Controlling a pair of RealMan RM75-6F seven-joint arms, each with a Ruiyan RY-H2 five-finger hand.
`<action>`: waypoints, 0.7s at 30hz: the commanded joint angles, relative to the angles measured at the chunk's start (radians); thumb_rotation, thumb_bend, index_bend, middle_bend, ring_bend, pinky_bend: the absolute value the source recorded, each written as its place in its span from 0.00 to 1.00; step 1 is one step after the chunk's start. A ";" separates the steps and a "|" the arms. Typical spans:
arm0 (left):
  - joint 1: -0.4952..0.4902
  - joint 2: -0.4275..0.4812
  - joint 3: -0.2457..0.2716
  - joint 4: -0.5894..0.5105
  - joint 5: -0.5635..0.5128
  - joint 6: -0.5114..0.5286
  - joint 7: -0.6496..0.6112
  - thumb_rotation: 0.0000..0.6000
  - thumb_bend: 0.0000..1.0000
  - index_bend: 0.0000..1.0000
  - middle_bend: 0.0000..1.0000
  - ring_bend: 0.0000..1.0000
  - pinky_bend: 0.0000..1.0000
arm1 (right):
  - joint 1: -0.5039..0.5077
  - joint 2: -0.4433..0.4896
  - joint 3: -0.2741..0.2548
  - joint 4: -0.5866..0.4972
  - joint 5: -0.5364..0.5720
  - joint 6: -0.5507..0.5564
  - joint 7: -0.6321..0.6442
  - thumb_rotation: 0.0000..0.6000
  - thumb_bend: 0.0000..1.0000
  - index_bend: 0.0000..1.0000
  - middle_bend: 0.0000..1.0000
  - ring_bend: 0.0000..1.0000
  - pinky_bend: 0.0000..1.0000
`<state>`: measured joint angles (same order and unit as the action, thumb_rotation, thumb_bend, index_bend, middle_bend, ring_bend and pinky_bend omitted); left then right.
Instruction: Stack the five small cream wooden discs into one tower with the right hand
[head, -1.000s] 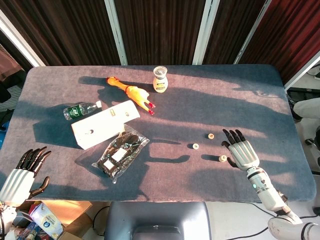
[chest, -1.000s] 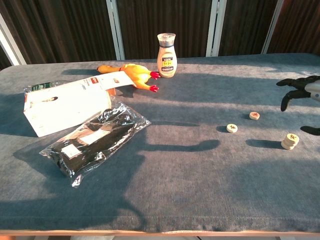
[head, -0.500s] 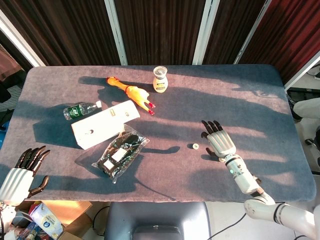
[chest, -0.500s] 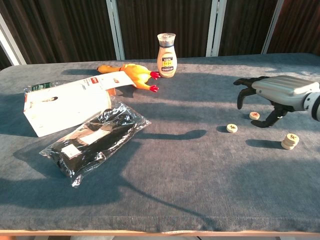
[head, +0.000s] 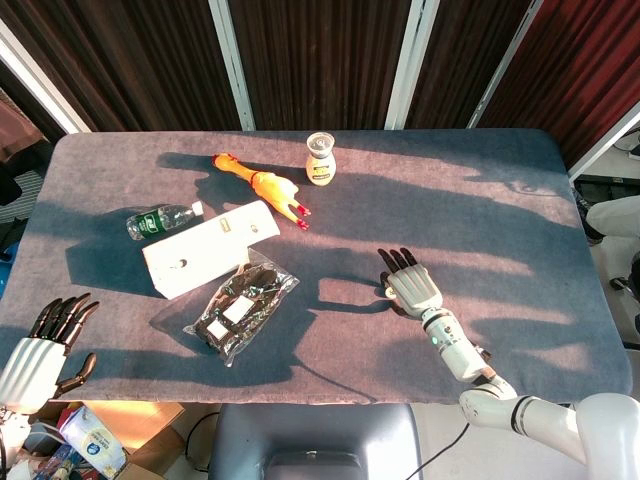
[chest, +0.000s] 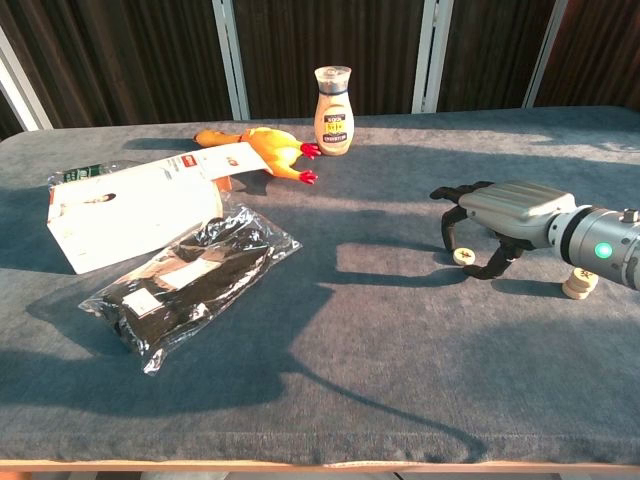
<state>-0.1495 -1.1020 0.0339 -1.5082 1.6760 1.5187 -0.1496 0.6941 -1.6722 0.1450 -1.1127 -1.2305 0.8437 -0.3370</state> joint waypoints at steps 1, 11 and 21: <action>0.000 0.001 0.001 0.000 0.002 0.001 -0.002 1.00 0.48 0.00 0.00 0.00 0.02 | 0.001 -0.001 -0.002 0.005 0.003 -0.001 -0.001 1.00 0.45 0.56 0.04 0.00 0.00; 0.000 0.001 0.001 0.003 0.002 0.001 -0.006 1.00 0.48 0.00 0.00 0.00 0.02 | 0.004 -0.009 -0.005 0.016 0.012 0.004 -0.007 1.00 0.45 0.60 0.04 0.00 0.00; 0.001 0.001 0.001 0.005 0.003 0.002 -0.008 1.00 0.48 0.00 0.00 0.00 0.02 | -0.018 0.025 -0.013 -0.032 -0.014 0.066 0.000 1.00 0.47 0.68 0.06 0.00 0.00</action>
<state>-0.1488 -1.1013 0.0348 -1.5034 1.6793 1.5210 -0.1575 0.6842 -1.6602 0.1358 -1.1294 -1.2355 0.8963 -0.3423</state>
